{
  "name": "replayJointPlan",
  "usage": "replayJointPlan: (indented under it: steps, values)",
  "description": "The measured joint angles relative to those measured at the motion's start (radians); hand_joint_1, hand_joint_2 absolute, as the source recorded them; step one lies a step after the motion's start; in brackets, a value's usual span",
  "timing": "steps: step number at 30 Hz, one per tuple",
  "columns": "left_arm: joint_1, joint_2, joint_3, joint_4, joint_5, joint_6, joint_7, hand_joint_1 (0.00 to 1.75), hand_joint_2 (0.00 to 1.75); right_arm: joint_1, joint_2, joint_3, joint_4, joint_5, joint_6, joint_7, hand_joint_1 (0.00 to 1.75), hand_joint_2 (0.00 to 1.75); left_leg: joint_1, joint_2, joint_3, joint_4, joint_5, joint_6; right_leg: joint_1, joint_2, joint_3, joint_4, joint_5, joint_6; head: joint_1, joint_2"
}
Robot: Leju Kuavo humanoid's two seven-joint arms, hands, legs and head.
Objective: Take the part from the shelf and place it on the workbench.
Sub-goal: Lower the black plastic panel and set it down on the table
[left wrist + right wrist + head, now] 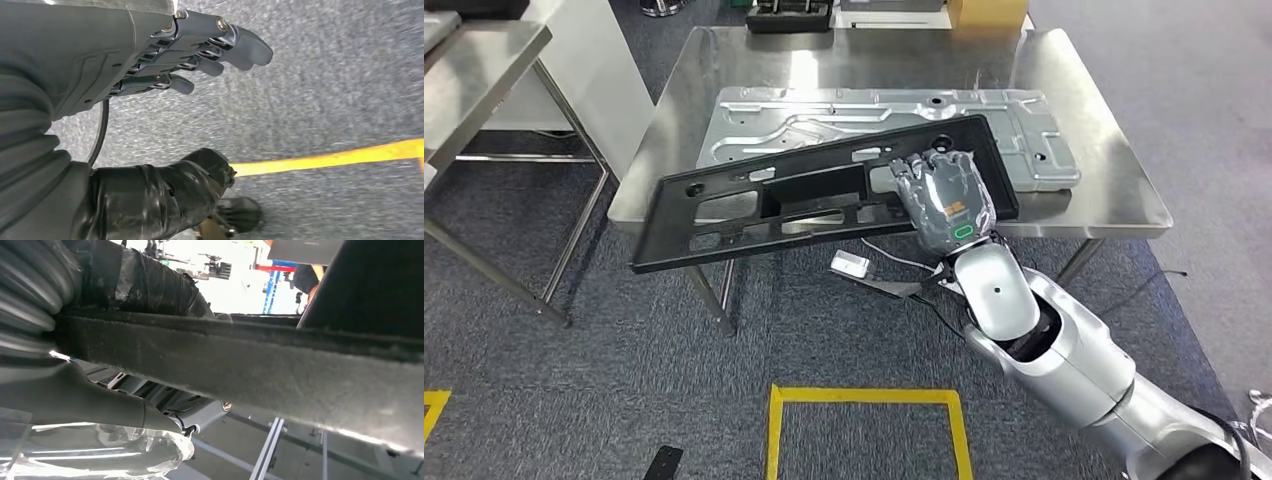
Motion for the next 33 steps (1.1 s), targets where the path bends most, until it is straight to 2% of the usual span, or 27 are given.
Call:
replayJointPlan:
  steps: [1,2,3,5,6,8,10,11,12,13,14,16,17,18,20,21,22,23,24,26,27,28,29,30,31,32,33]
  values:
    - [0.000,0.000,0.000,0.000,0.001,0.001,0.001,0.00,1.75,0.005,-0.005,-0.001,0.001,0.001,0.005,0.000,1.75,1.75,-0.001,-0.001,0.006,0.002,-0.015,-0.005,0.001,-0.001,0.003,-0.040,0.055,-0.006,0.000,0.000]
    - [-0.001,0.002,0.000,0.000,0.002,0.003,0.003,0.00,1.75,0.010,-0.010,-0.002,0.001,0.003,0.009,0.000,1.75,1.75,-0.001,-0.001,0.011,0.002,-0.027,-0.011,0.004,0.000,0.004,-0.065,0.094,-0.013,-0.001,0.000]
    - [-0.002,0.003,0.000,0.001,0.002,0.003,0.004,0.00,1.75,0.013,-0.013,-0.004,0.000,0.007,0.014,-0.001,1.75,1.75,-0.001,0.000,0.017,0.006,-0.033,-0.016,0.007,0.001,0.005,-0.072,0.102,-0.022,-0.001,0.000]
    - [-0.005,0.006,0.000,0.001,0.002,0.004,0.006,0.00,1.75,0.015,-0.021,-0.011,-0.003,0.015,0.023,-0.002,1.75,1.75,0.001,0.002,0.014,0.028,-0.031,-0.024,0.007,0.005,0.022,-0.076,0.084,-0.038,-0.002,0.000]
    - [-0.007,0.007,0.000,0.001,0.002,0.005,0.005,0.00,1.75,0.015,-0.026,-0.015,-0.004,0.018,0.028,-0.002,1.75,1.75,0.002,0.004,-0.002,0.064,-0.023,-0.029,0.006,0.005,0.035,-0.077,0.074,-0.044,-0.002,0.000]
    - [-0.010,0.008,0.000,0.001,0.002,0.006,0.005,0.00,1.75,0.015,-0.034,-0.020,-0.006,0.023,0.036,-0.002,1.75,1.75,0.007,0.010,-0.073,0.179,-0.027,-0.042,0.003,0.006,0.064,-0.080,0.052,-0.052,-0.003,0.000]
    - [-0.009,0.010,0.000,0.001,0.003,0.006,0.005,0.00,1.75,0.017,-0.041,-0.020,-0.006,0.025,0.042,-0.003,1.75,1.75,0.012,0.012,-0.166,0.286,-0.082,-0.054,0.000,0.006,0.097,-0.081,0.025,-0.053,-0.003,0.000]
    - [-0.008,0.010,0.000,0.001,0.004,0.007,0.005,0.00,1.75,0.020,-0.044,-0.020,-0.006,0.026,0.045,-0.003,1.75,1.75,0.014,0.013,-0.201,0.306,-0.115,-0.057,-0.002,0.006,0.117,-0.081,0.009,-0.052,-0.003,0.000]
    - [-0.006,0.011,0.000,0.001,0.004,0.007,0.005,0.00,1.75,0.023,-0.049,-0.020,-0.007,0.027,0.046,-0.003,1.75,1.75,0.014,0.013,-0.223,0.297,-0.133,-0.058,-0.003,0.006,0.138,-0.081,-0.007,-0.050,-0.003,0.000]
    - [-0.004,0.011,0.000,0.001,0.004,0.007,0.006,0.00,1.75,0.025,-0.053,-0.020,-0.007,0.028,0.047,-0.003,1.75,1.75,0.014,0.014,-0.233,0.262,-0.125,-0.056,-0.005,0.006,0.160,-0.082,-0.023,-0.048,-0.003,0.000]
    - [-0.003,0.012,0.000,0.001,0.004,0.007,0.006,0.00,1.75,0.027,-0.057,-0.020,-0.007,0.028,0.047,-0.003,1.75,1.75,0.013,0.014,-0.234,0.206,-0.082,-0.051,-0.006,0.006,0.180,-0.082,-0.039,-0.045,-0.003,0.000]
    - [0.002,0.016,0.000,0.001,0.004,0.007,0.006,0.00,1.75,0.030,-0.064,-0.021,-0.007,0.029,0.049,-0.003,1.75,1.75,0.008,0.014,-0.231,0.081,0.072,-0.037,-0.005,0.010,0.214,-0.083,-0.069,-0.037,-0.004,0.000]
    - [0.005,0.018,0.000,0.001,0.005,0.007,0.006,0.00,1.75,0.032,-0.066,-0.021,-0.007,0.029,0.050,-0.003,1.75,1.75,0.005,0.014,-0.228,0.043,0.133,-0.031,-0.005,0.012,0.226,-0.087,-0.084,-0.030,-0.004,0.000]
    - [0.007,0.020,0.000,0.002,0.005,0.007,0.007,0.00,1.75,0.034,-0.068,-0.022,-0.008,0.029,0.050,-0.003,1.75,1.75,0.002,0.014,-0.223,0.022,0.165,-0.025,-0.004,0.015,0.237,-0.087,-0.091,-0.023,-0.005,0.000]
    - [0.004,0.021,0.000,0.002,0.005,0.007,0.008,0.00,1.75,0.033,-0.071,-0.026,-0.013,0.030,0.051,-0.003,1.75,1.75,0.001,0.014,-0.201,0.013,0.156,-0.016,-0.003,0.016,0.245,-0.075,-0.086,-0.011,-0.004,0.000]
    - [0.001,0.021,0.000,0.002,0.005,0.007,0.008,0.00,1.75,0.031,-0.074,-0.029,-0.015,0.030,0.051,-0.003,1.75,1.75,0.002,0.013,-0.187,0.006,0.148,-0.010,-0.002,0.013,0.237,-0.048,-0.073,-0.008,-0.004,0.000]
    - [-0.003,0.021,0.000,0.002,0.004,0.007,0.007,0.00,1.75,0.028,-0.078,-0.032,-0.016,0.030,0.051,-0.003,1.75,1.75,0.004,0.013,-0.173,0.000,0.139,-0.006,-0.002,0.009,0.213,-0.006,-0.066,-0.006,-0.001,0.000]
    - [-0.006,0.021,0.000,0.002,0.004,0.007,0.007,0.00,1.75,0.026,-0.080,-0.034,-0.017,0.030,0.051,-0.003,1.75,1.75,0.004,0.012,-0.159,-0.004,0.130,-0.002,-0.001,0.007,0.180,0.048,-0.071,-0.005,0.000,0.000]
    - [-0.008,0.021,0.000,0.002,0.004,0.007,0.007,0.00,1.75,0.026,-0.082,-0.036,-0.018,0.030,0.051,-0.003,1.75,1.75,0.004,0.011,-0.145,-0.006,0.119,0.001,-0.001,0.004,0.139,0.106,-0.089,-0.005,0.002,0.000]
    - [-0.006,0.021,0.000,0.002,0.004,0.007,0.007,0.00,1.75,0.028,-0.084,-0.037,-0.019,0.031,0.052,-0.003,1.75,1.75,0.001,0.010,-0.112,-0.006,0.090,0.004,0.003,0.004,0.066,0.182,-0.159,-0.006,0.002,0.000]
    - [-0.003,0.021,0.000,0.002,0.005,0.007,0.008,0.00,1.75,0.031,-0.085,-0.037,-0.020,0.032,0.054,-0.003,1.75,1.75,-0.001,0.008,-0.092,-0.006,0.074,0.005,0.004,0.004,0.042,0.188,-0.191,-0.007,0.002,0.000]
    - [-0.002,0.021,0.000,0.002,0.005,0.007,0.008,0.00,1.75,0.034,-0.088,-0.037,-0.020,0.033,0.056,-0.003,1.75,1.75,-0.002,0.006,-0.070,-0.006,0.058,0.005,0.005,0.004,0.028,0.170,-0.207,-0.007,0.002,0.000]
    - [-0.001,0.021,0.000,0.002,0.005,0.007,0.008,0.00,1.75,0.037,-0.091,-0.037,-0.020,0.034,0.059,-0.003,1.75,1.75,-0.004,0.003,-0.047,-0.006,0.041,0.005,0.006,0.004,0.023,0.131,-0.195,-0.009,0.003,0.000]
    - [0.000,0.021,0.000,0.002,0.005,0.007,0.009,0.00,1.75,0.040,-0.095,-0.037,-0.019,0.036,0.061,-0.003,1.75,1.75,-0.005,0.000,-0.028,-0.007,0.023,0.005,0.007,0.004,0.023,0.075,-0.138,-0.011,0.003,0.000]
    - [0.000,0.020,0.000,0.002,0.005,0.007,0.009,0.00,1.75,0.042,-0.101,-0.038,-0.019,0.039,0.063,-0.003,1.75,1.75,-0.007,-0.001,-0.009,-0.004,0.006,0.003,0.008,0.004,0.020,0.014,-0.053,-0.016,0.003,0.000]
    - [0.000,0.019,0.000,0.002,0.006,0.007,0.008,0.00,1.75,0.044,-0.106,-0.039,-0.019,0.044,0.066,-0.004,1.75,1.75,-0.008,-0.003,0.002,-0.003,-0.008,0.000,0.011,0.004,0.021,-0.035,0.021,-0.023,0.001,0.000]
    - [0.000,0.019,0.000,0.002,0.008,0.008,0.009,0.00,1.75,0.045,-0.112,-0.041,-0.021,0.050,0.069,-0.006,1.75,1.75,-0.008,-0.005,0.007,-0.002,-0.019,-0.004,0.015,0.005,0.020,-0.067,0.078,-0.030,-0.001,0.000]
